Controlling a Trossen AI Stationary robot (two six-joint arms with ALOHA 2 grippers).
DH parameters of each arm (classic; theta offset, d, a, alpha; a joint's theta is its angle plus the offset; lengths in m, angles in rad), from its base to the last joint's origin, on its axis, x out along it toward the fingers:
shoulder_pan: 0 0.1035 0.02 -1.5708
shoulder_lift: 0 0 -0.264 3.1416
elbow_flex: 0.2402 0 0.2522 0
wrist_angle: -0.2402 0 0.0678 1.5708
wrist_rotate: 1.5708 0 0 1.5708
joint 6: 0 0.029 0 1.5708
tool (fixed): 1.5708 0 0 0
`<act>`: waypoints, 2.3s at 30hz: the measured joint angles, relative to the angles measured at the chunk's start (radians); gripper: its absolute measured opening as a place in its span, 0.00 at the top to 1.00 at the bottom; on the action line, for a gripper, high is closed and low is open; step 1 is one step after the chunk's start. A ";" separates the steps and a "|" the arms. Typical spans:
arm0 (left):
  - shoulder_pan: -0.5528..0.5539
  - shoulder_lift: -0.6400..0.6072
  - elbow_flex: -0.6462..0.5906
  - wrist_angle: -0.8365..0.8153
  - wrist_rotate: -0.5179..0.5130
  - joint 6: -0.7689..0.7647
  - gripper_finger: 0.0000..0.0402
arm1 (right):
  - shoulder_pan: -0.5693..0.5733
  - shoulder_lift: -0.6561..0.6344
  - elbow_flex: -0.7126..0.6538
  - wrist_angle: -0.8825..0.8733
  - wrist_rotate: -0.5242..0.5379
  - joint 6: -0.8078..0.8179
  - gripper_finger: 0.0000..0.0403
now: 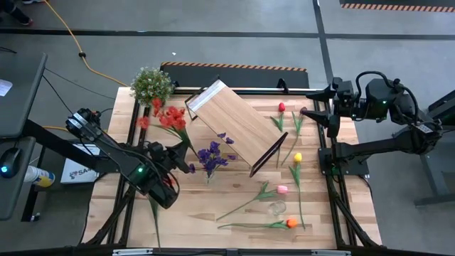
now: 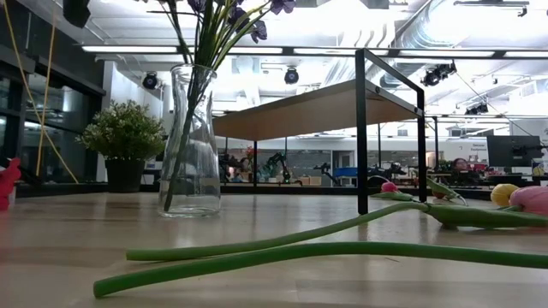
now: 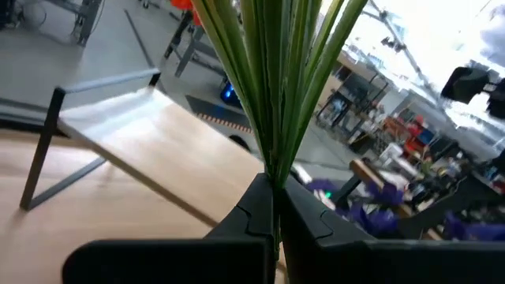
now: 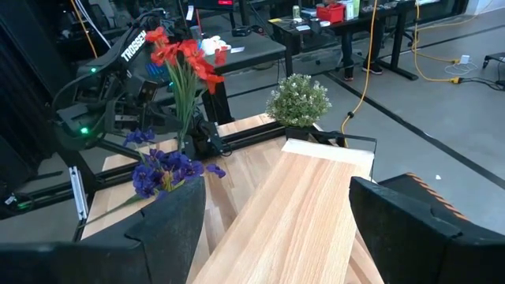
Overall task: Pick and place flowers into a vace then onto a shelf
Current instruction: Put the right orange flower into the left transparent vase
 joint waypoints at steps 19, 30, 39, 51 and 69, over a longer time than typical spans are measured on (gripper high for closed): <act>0.000 0.000 0.000 0.205 0.075 0.219 0.90 | 0.000 0.000 0.000 0.000 0.000 -0.003 0.25; 0.000 0.012 0.000 0.202 0.064 0.249 0.90 | 0.000 0.000 0.000 0.000 0.000 -0.003 0.25; 0.000 0.073 0.001 0.216 0.021 0.244 0.90 | 0.000 0.000 0.000 0.008 0.000 -0.003 0.25; 0.000 0.140 0.002 0.247 0.016 0.243 0.90 | 0.000 0.000 0.000 0.008 0.000 -0.003 0.25; 0.000 0.162 0.002 0.273 0.060 0.243 0.90 | 0.000 0.000 0.000 0.008 0.000 -0.003 0.25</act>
